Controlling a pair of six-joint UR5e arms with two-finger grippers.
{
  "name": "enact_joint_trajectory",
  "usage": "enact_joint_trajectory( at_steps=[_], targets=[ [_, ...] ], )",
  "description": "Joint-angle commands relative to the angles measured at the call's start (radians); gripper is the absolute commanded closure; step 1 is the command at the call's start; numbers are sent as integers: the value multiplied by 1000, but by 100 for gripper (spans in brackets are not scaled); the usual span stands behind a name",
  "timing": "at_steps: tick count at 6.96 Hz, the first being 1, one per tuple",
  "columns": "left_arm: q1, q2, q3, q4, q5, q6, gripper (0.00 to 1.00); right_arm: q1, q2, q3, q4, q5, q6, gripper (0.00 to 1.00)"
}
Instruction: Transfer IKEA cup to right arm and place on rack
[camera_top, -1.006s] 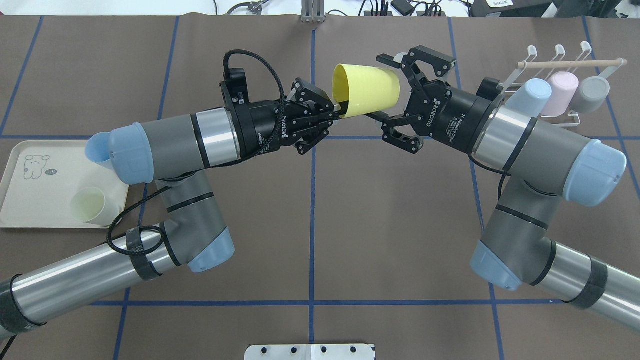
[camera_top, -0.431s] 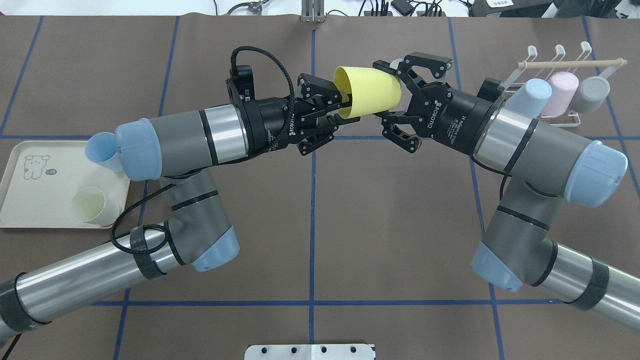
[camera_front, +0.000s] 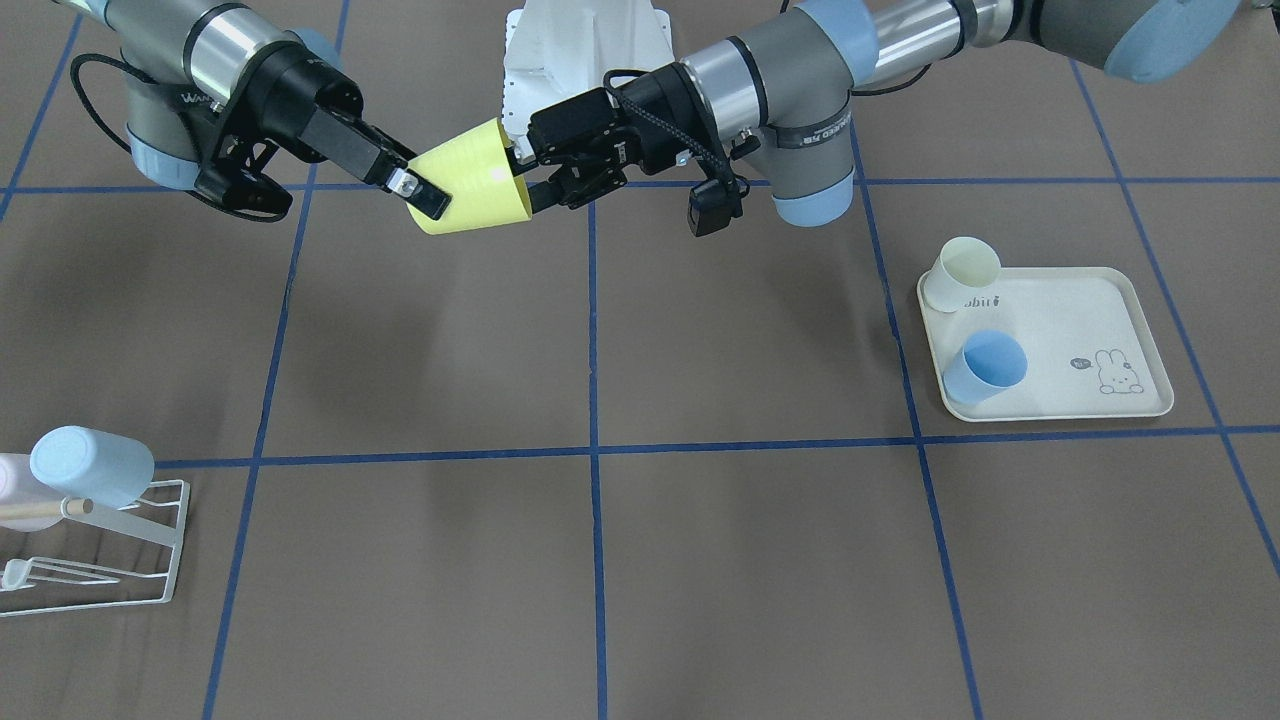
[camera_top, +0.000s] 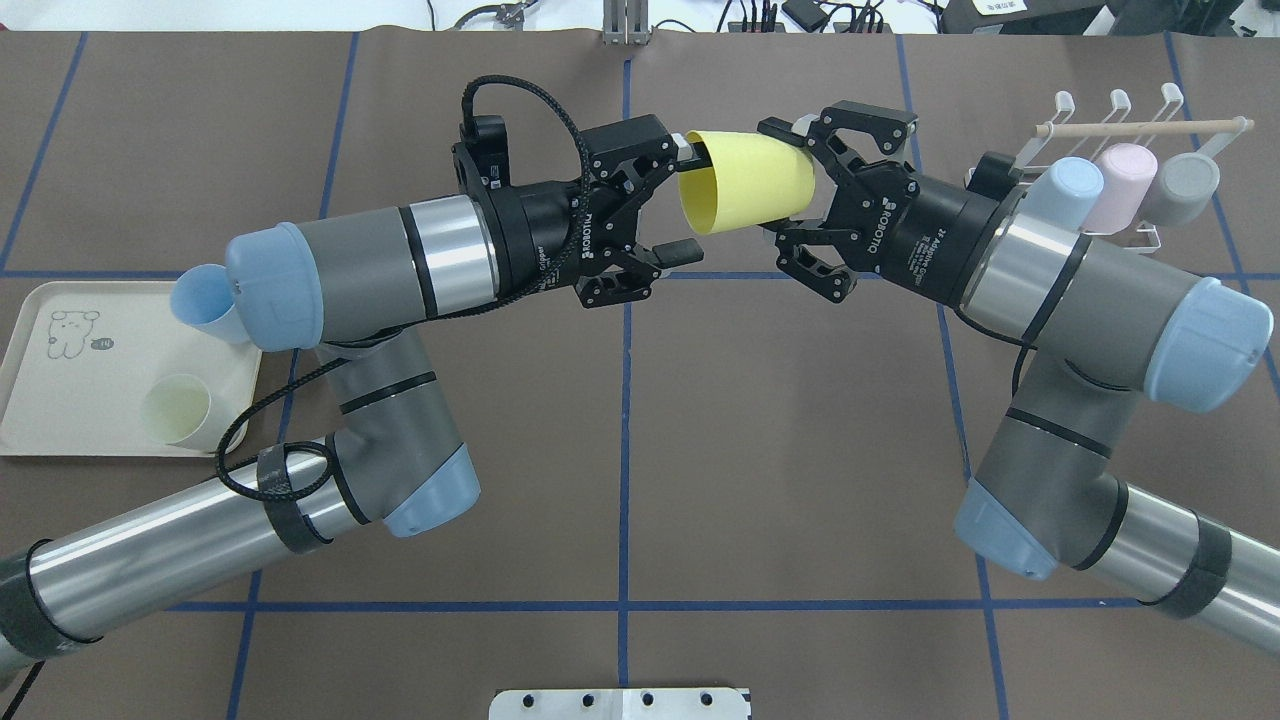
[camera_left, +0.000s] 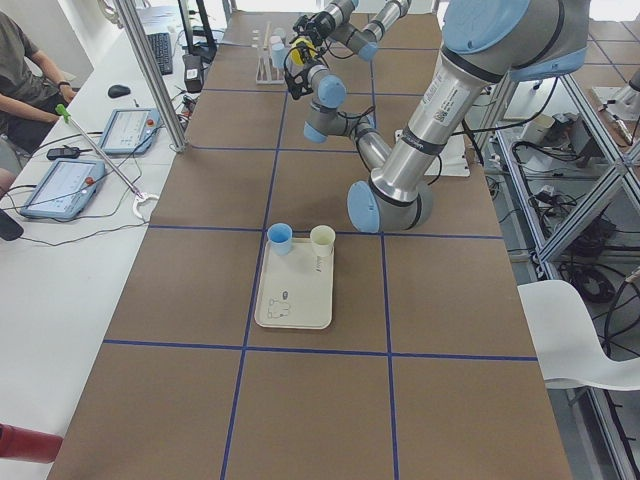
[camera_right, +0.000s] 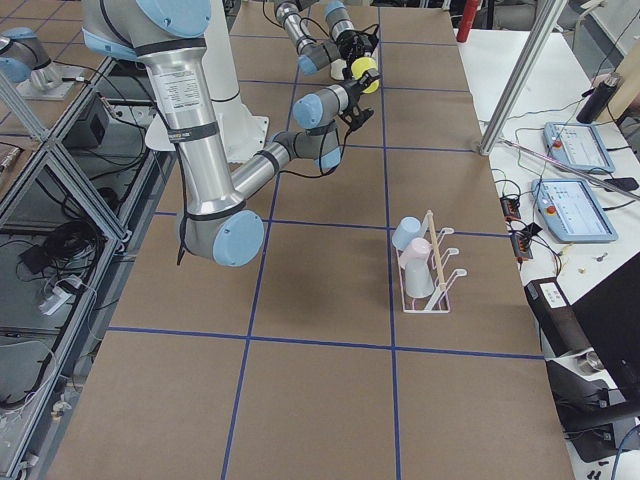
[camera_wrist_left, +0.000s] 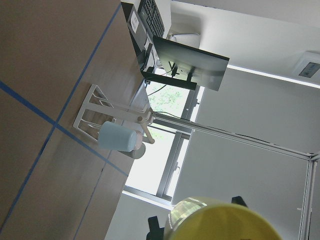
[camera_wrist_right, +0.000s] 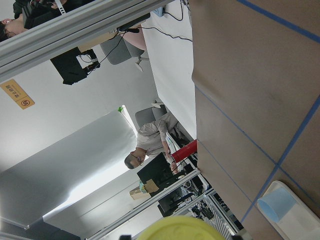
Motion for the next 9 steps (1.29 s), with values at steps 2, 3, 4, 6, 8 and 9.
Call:
enact_joint_trajectory(
  at_steps=[2, 3, 4, 6, 8, 9],
  targets=[
    [-25, 21, -4, 2, -8, 2, 2, 191, -93, -8, 3, 199, -74, 100],
    [-27, 31, -4, 2, -6, 2, 2, 266, -109, -34, -3, 272, -133, 100],
    [-31, 37, -2, 3, -6, 2, 2, 309, -112, -59, -25, 282, -280, 100],
    [-30, 52, 2, 2, -5, 2, 2, 383, -109, -59, -212, 273, -730, 100],
    [-27, 60, 5, 2, 0, 2, 2, 412, -90, -71, -387, 186, -1129, 100],
    [-27, 60, 7, 2, 0, 2, 2, 417, -75, -100, -423, 137, -1272, 100]
  ],
)
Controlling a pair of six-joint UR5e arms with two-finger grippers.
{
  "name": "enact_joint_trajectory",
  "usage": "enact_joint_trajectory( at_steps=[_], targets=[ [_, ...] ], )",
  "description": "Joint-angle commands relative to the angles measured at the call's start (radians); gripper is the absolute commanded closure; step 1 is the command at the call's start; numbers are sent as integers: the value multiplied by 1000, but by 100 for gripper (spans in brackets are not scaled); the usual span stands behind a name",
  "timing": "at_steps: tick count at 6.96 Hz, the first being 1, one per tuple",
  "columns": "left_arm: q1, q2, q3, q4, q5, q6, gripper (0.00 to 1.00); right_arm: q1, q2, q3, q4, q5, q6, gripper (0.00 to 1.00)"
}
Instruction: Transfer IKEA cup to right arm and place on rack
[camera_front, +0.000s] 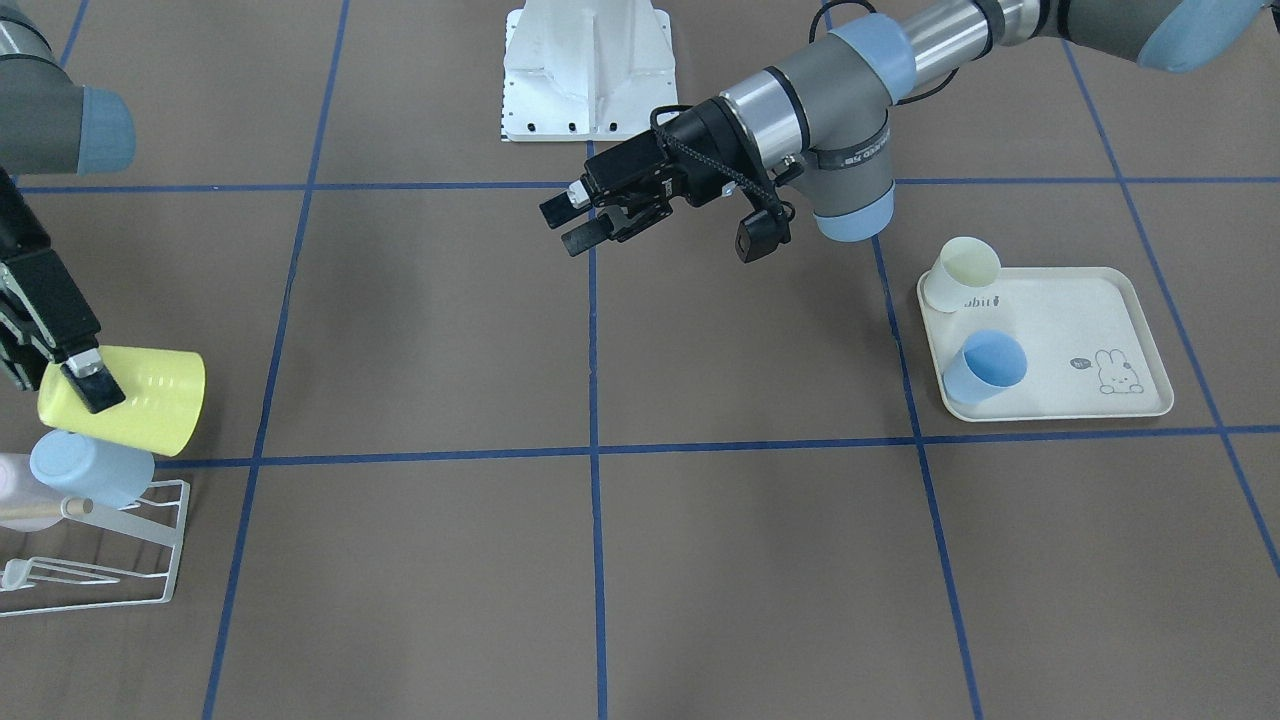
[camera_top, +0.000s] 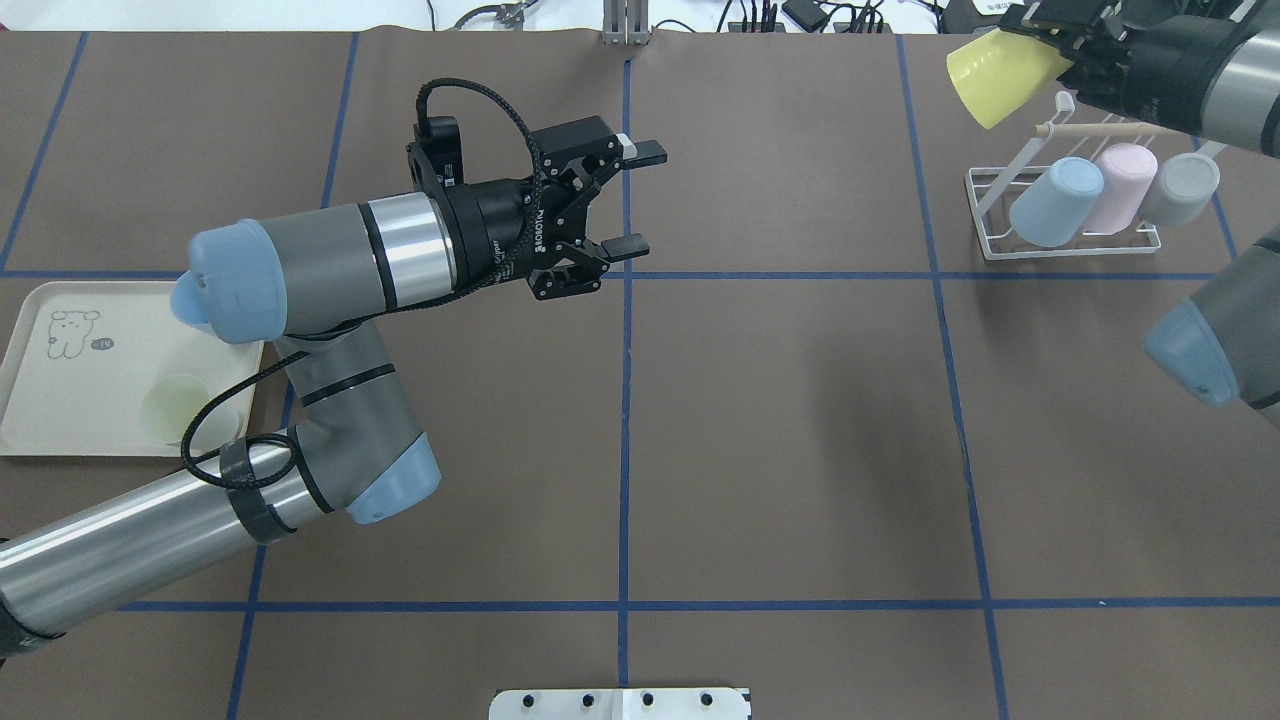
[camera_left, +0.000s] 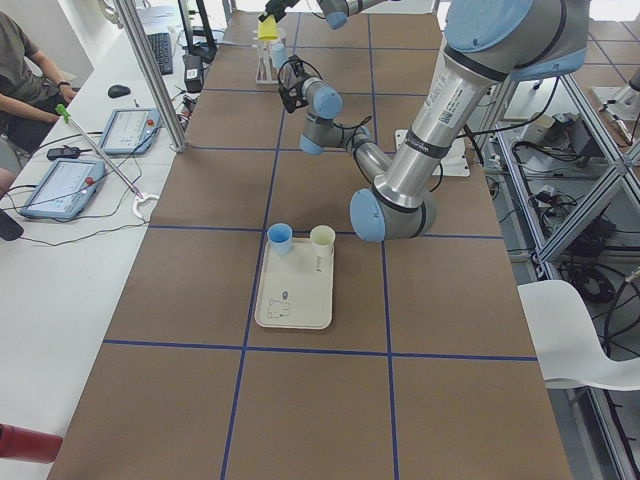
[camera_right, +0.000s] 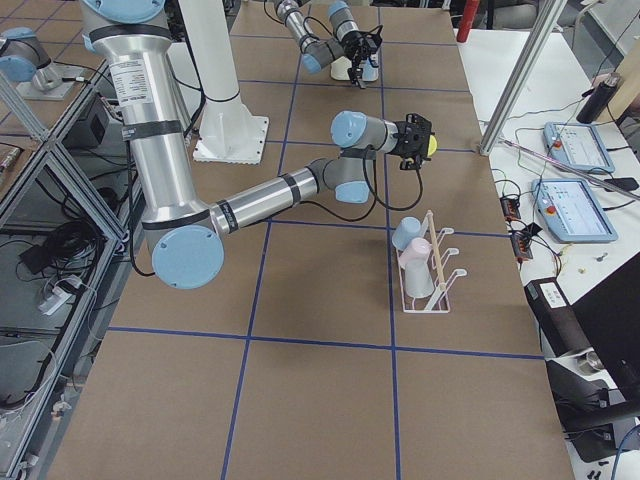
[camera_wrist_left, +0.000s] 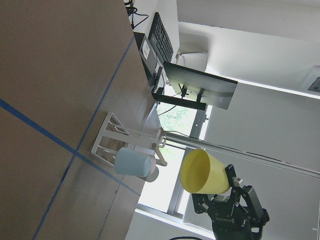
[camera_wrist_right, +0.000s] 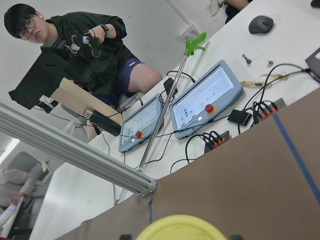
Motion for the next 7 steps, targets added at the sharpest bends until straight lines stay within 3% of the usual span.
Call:
enact_joint_trajectory(
  at_steps=[1, 3, 5, 7],
  targets=[
    [2, 1, 4, 0, 3, 0, 2, 24, 21, -72, -66, -63, -292, 100],
    [7, 1, 5, 0, 6, 0, 2, 52, 55, -180, -66, -64, -514, 100],
    [5, 7, 4, 0, 7, 0, 2, 75, 70, -257, -58, -60, -554, 100],
    [5, 6, 4, 0, 7, 0, 2, 77, 60, -271, -55, -57, -551, 100]
  ],
)
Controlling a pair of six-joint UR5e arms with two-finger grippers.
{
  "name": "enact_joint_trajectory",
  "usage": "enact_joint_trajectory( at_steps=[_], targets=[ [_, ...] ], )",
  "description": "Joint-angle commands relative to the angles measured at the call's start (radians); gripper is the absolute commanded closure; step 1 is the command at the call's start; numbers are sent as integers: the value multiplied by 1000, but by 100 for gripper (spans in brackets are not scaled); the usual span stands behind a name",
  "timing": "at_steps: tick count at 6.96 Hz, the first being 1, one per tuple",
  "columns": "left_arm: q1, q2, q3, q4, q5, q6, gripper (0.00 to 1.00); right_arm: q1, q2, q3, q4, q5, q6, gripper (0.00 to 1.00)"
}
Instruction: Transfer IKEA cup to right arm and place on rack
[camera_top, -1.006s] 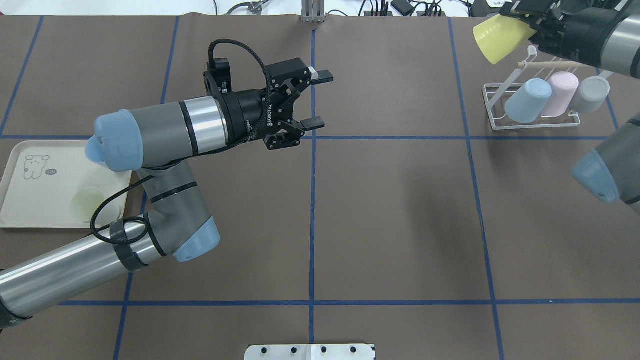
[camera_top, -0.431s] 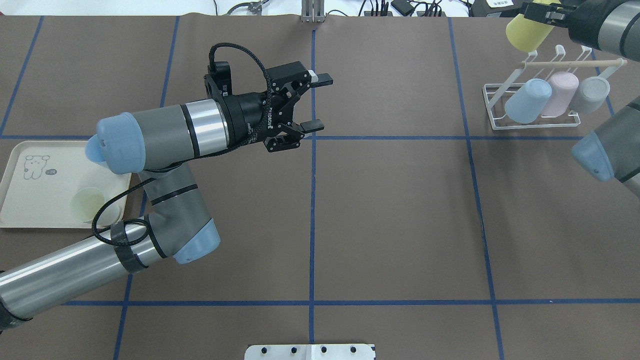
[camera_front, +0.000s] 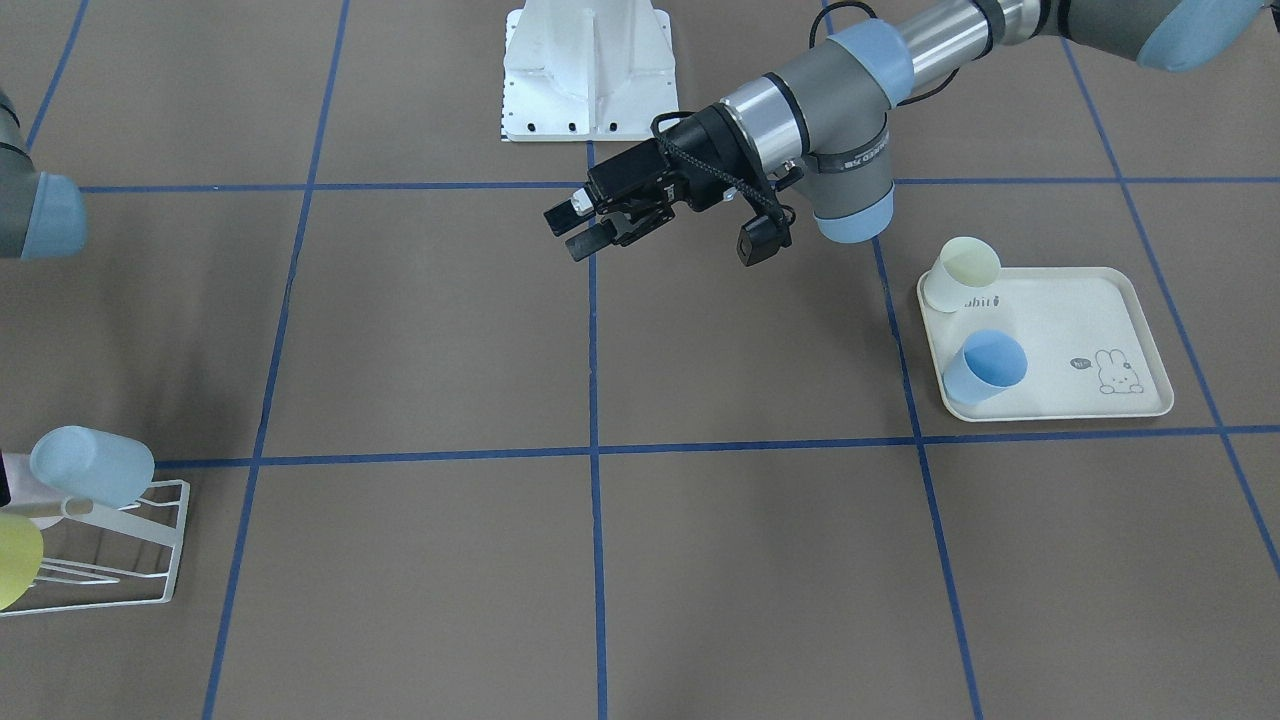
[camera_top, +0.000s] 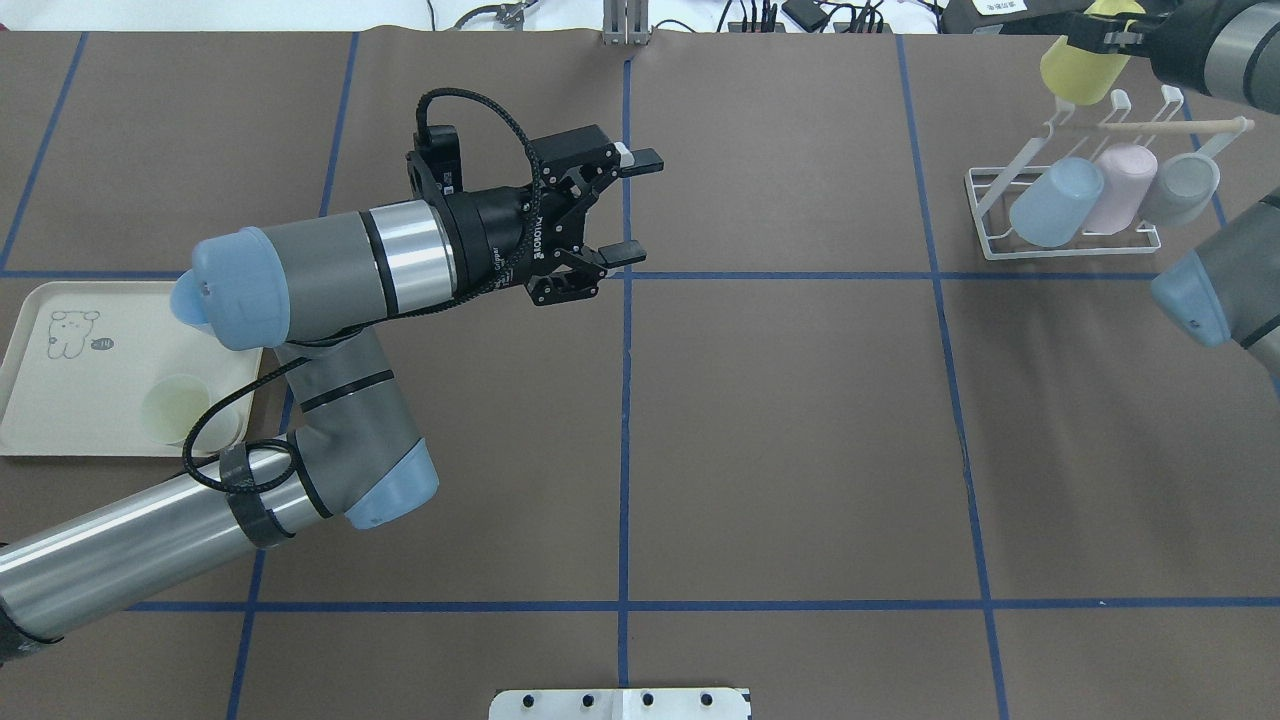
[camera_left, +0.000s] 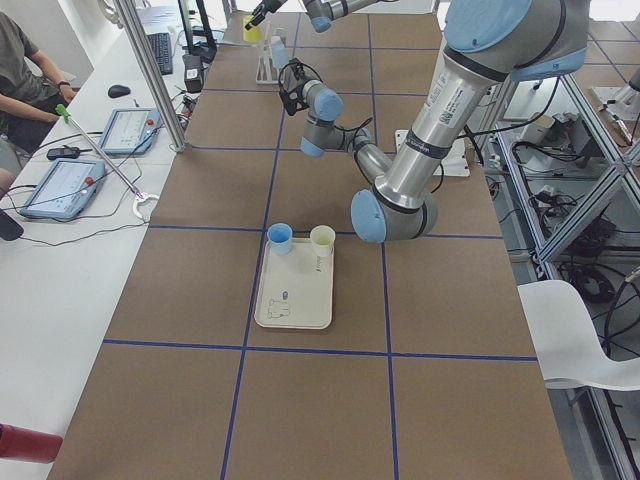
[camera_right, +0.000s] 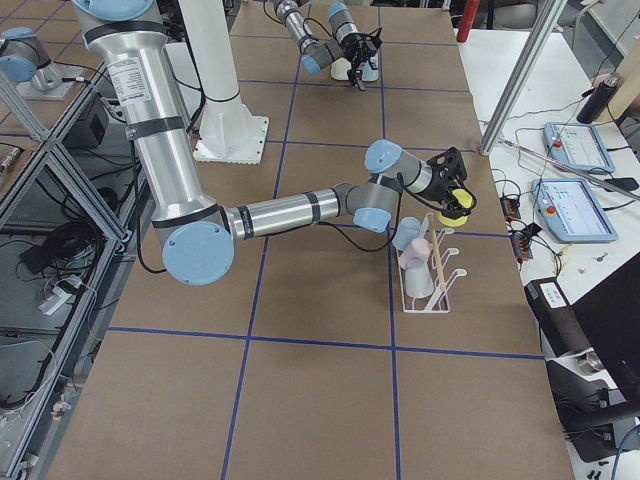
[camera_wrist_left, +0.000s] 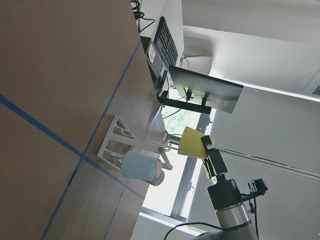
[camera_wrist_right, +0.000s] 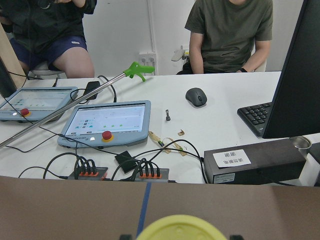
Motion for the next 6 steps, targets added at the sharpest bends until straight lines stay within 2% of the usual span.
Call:
enact_joint_trajectory(
  at_steps=[1, 6],
  targets=[
    [-1, 0, 0, 0, 2, 0, 2, 2, -15, -19, 3, 7, -1, 100],
    [-1, 0, -5, 0, 16, -2, 2, 0, -6, -42, 2, 7, 2, 100]
  ],
)
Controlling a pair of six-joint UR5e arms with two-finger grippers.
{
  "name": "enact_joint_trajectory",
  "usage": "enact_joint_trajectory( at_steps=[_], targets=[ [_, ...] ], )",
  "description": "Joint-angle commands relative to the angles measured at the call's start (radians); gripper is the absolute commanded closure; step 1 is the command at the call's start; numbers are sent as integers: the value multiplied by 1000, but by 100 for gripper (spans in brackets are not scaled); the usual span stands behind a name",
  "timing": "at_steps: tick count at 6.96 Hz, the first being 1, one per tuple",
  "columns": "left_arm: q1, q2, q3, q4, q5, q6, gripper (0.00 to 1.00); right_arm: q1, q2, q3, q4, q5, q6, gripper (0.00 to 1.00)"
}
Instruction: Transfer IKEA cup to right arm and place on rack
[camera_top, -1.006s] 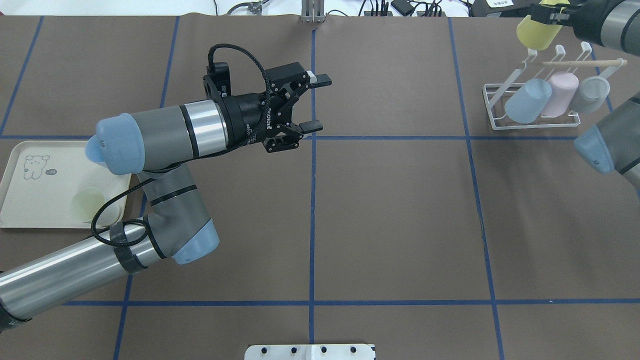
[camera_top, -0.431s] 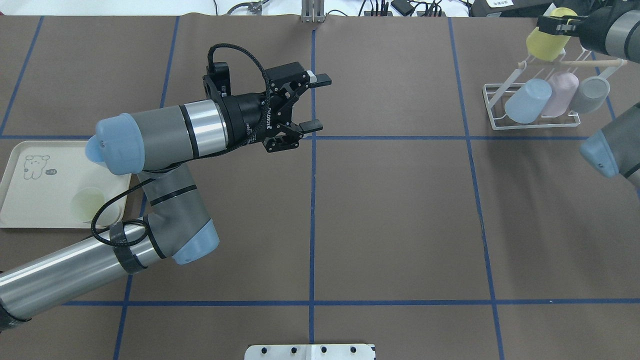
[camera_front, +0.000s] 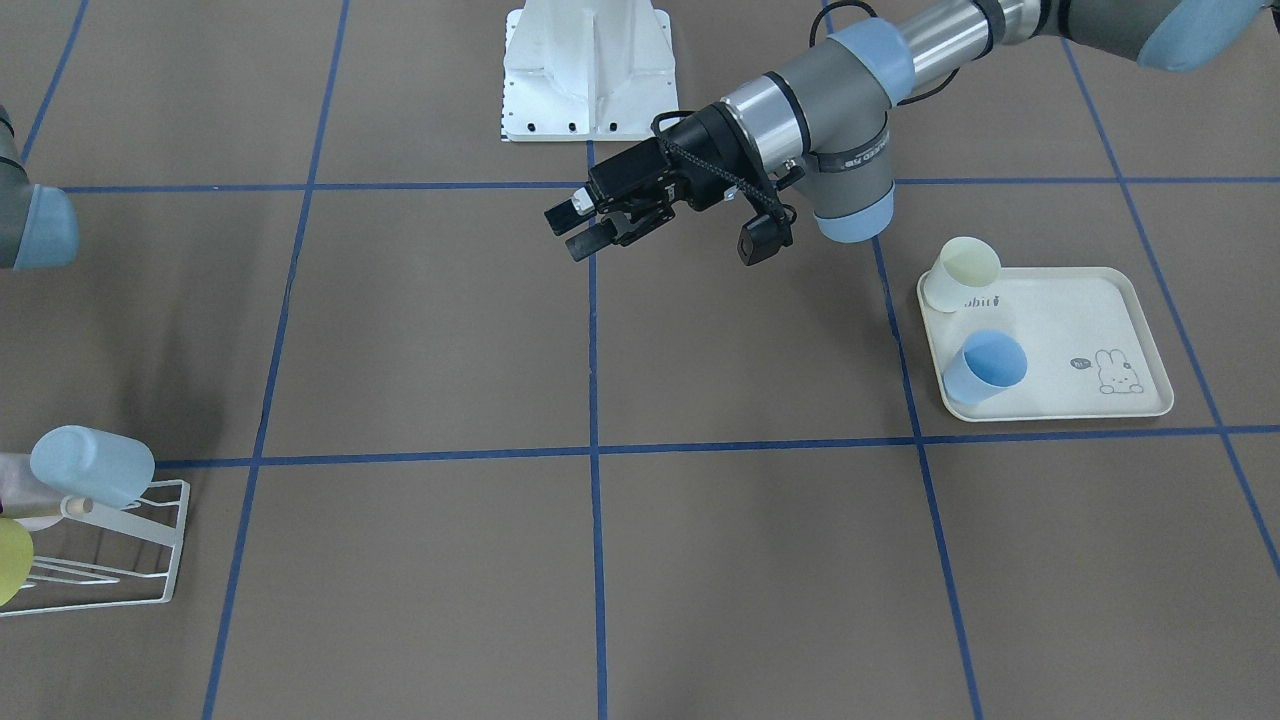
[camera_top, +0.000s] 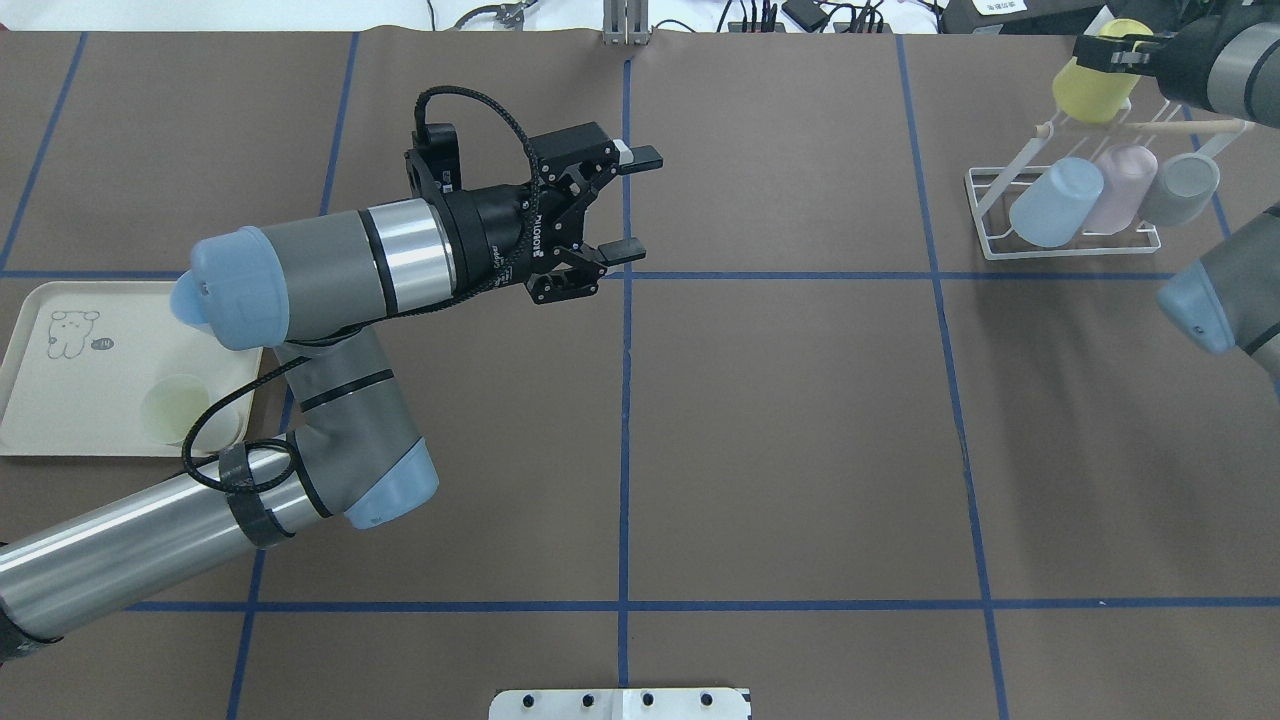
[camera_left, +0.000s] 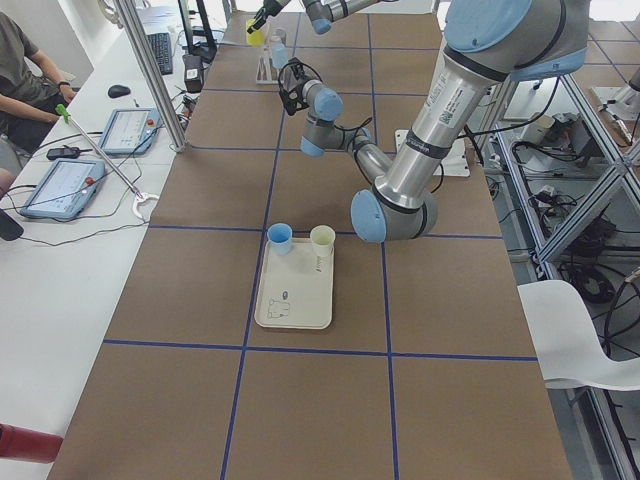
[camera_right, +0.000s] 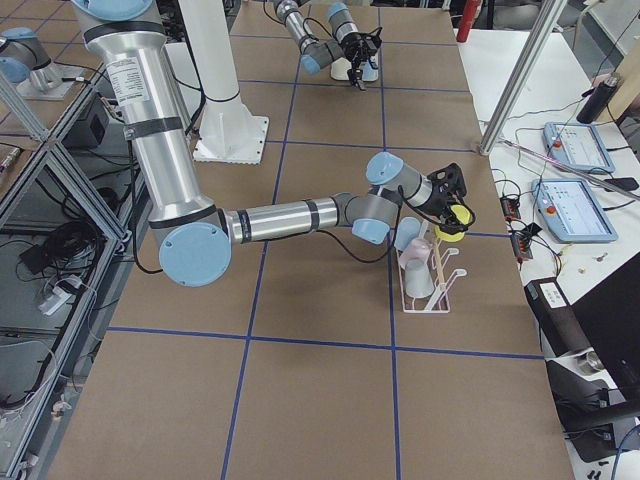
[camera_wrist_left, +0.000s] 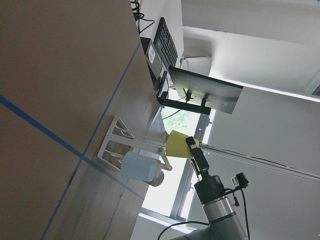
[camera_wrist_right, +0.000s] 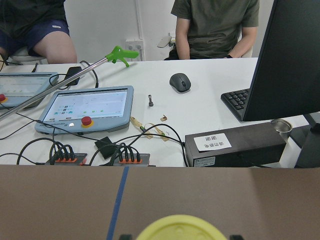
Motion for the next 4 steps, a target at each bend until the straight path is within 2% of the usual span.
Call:
enact_joint_trajectory(
  at_steps=[1, 4],
  targets=[
    [2, 0, -2, 0, 7, 0, 2, -2, 2, -5, 0, 0, 1, 100],
    [2, 0, -2, 0, 8, 0, 2, -9, 6, -23, 1, 0, 2, 100]
  ],
)
